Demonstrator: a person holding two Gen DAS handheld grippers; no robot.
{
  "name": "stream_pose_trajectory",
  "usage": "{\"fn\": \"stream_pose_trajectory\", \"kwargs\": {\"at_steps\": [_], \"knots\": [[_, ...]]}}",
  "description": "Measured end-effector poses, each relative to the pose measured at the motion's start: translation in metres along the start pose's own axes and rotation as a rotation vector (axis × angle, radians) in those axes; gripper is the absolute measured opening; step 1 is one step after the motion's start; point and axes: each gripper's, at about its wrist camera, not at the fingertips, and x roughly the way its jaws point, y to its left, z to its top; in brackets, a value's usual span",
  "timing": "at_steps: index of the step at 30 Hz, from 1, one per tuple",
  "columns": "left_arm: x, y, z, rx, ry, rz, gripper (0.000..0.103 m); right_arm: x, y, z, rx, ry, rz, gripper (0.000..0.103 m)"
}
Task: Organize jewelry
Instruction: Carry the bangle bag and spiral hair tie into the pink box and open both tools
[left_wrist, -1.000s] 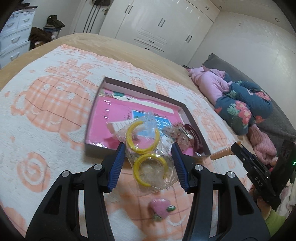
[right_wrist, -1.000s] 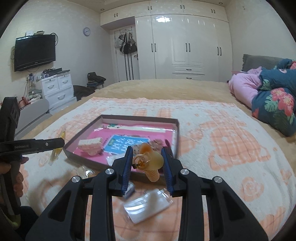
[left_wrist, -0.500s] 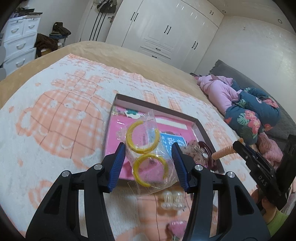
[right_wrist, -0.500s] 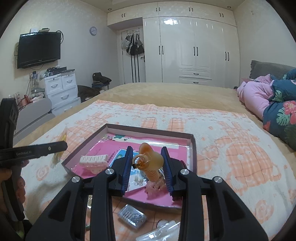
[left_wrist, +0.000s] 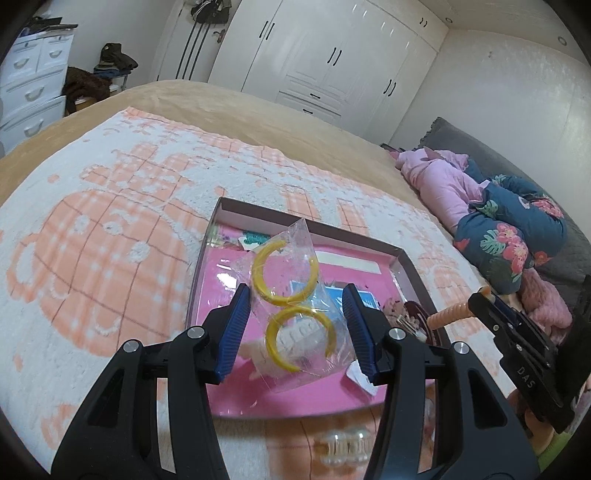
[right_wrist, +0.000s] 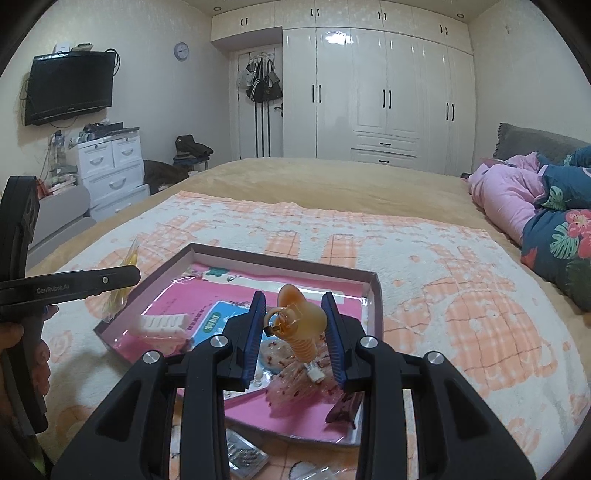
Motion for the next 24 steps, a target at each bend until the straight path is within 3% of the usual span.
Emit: {"fn": "stream_pose_trajectory", "kwargs": {"at_steps": [12,24], "knots": [[0.03,0.005,0.003,0.011,0.001,0.039,0.043,0.039,0.0,0.001,-0.042,0.05,-0.063,0.03],[0.037,0.015,-0.002,0.002,0.015,0.053,0.046,0.071,0.018,-0.008,-0.067,0.123,-0.042,0.03]]}}
